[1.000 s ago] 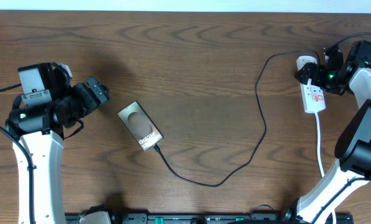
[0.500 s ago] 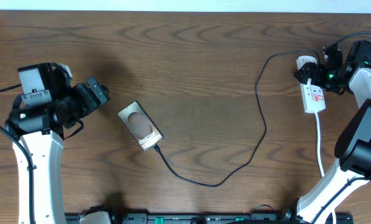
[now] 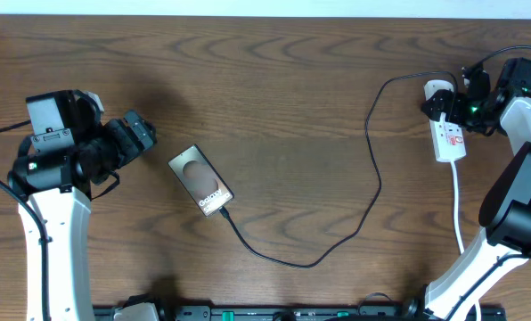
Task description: Plug charger to phone and switch on socket
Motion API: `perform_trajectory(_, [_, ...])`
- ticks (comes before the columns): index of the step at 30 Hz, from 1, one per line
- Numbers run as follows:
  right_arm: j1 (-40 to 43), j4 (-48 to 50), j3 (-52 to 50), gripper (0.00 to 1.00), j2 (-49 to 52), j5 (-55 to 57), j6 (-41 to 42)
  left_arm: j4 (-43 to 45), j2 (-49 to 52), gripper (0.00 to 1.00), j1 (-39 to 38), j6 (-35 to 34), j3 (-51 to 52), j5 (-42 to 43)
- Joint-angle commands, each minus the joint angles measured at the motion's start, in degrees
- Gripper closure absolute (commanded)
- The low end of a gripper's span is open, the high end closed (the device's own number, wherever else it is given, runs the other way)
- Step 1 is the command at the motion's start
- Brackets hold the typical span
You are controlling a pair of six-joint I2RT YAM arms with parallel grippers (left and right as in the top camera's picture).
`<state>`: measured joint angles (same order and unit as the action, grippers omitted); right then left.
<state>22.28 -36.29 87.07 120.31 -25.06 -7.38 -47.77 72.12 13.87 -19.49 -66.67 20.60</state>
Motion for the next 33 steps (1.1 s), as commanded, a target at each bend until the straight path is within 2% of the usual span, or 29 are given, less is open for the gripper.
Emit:
perform_trajectory(1, [-1.0, -1.4, -0.7, 0.04, 1.4, -5.3, 0.3, -0.2, 0.2, 0.02, 0.2, 0.3, -0.3, -0.8])
perform_trajectory(15, [-4.5, -0.4, -2.3, 0.06, 1.6, -6.8, 2.8, -0.2, 0.2, 0.02, 0.2, 0.3, -0.3, -0.8])
perform_trajectory(33, [-4.5, 3.4, -8.0, 0.11, 1.6, -8.9, 4.9, -0.7, 0.2, 0.02, 0.2, 0.3, -0.3, -0.7])
